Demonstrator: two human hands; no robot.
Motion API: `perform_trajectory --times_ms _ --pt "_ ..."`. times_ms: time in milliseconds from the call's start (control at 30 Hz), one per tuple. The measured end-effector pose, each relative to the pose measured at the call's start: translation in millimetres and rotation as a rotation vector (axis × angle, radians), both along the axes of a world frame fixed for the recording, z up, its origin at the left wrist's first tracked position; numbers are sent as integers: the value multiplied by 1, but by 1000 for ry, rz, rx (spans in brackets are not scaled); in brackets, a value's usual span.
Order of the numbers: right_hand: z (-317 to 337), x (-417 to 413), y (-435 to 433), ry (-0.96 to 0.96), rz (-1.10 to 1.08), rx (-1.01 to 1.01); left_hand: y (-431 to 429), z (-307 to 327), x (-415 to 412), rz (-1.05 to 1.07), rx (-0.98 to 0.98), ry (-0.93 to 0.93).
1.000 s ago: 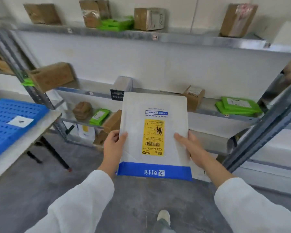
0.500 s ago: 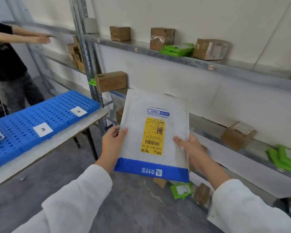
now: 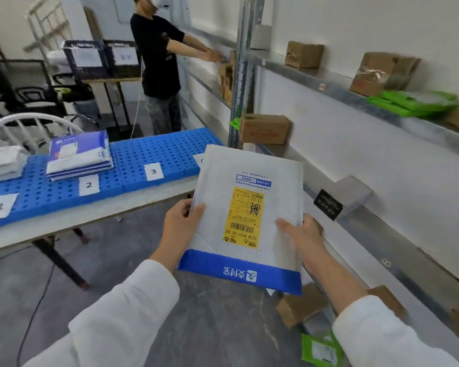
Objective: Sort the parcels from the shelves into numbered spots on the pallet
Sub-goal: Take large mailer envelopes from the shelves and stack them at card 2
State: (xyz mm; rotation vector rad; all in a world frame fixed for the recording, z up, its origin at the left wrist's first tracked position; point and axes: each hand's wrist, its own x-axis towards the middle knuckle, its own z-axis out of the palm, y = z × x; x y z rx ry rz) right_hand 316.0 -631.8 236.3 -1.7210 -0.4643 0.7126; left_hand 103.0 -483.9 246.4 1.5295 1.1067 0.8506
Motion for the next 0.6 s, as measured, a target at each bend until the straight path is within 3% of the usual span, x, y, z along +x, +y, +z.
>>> perform_trajectory --times_ms 267,600 --pt "-12 -55 103 11 249 -68 36 -22 -86 244 -43 -27" --pt "1 -151 264 4 427 -72 156 -21 -189 387 -52 -83"
